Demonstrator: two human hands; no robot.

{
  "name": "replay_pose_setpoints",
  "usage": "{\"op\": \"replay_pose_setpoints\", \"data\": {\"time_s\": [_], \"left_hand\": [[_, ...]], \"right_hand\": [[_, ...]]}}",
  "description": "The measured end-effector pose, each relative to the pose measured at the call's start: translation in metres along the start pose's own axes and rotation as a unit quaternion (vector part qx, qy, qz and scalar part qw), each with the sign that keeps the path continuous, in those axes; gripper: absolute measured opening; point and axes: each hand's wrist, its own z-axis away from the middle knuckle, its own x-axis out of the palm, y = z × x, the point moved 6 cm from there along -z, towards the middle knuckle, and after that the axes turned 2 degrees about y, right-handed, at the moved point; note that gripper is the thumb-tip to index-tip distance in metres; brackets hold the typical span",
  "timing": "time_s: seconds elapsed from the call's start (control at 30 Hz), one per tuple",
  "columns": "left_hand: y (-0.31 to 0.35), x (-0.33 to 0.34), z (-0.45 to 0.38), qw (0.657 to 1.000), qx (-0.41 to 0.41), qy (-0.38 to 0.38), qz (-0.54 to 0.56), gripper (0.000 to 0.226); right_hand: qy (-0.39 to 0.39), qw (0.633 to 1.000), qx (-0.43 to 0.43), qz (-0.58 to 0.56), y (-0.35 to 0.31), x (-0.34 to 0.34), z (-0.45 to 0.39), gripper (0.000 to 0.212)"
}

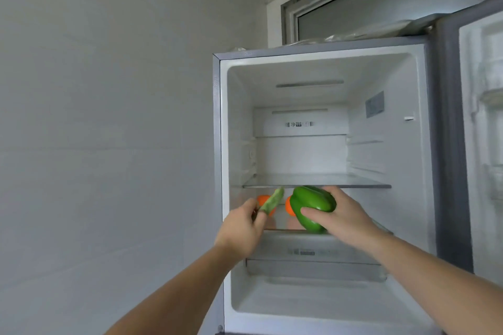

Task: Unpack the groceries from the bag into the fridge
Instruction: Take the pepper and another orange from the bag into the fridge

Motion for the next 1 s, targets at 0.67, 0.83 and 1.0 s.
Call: {"op": "replay_pose_setpoints", "data": {"time_s": [0.67,0.83,1.0], "left_hand": [[-0.029,0.080,-0.248,0.989,0.118,-0.022,-0.091,0.020],[-0.043,0.103,-0.285,0.977,0.041,-0.045,-0.206,0.020],[-0.055,0.120,-0.311,0.938,0.001,-0.095,-0.334,0.015]], "right_hand": [[0.038,0.991,0.014,0.127,0.065,0.038,-0.244,0.052],[0.018,0.992,0.029,0.119,0.083,0.052,-0.285,0.065],[-0.017,0.989,0.009,0.145,0.081,0.066,-0.308,0.067]]}}
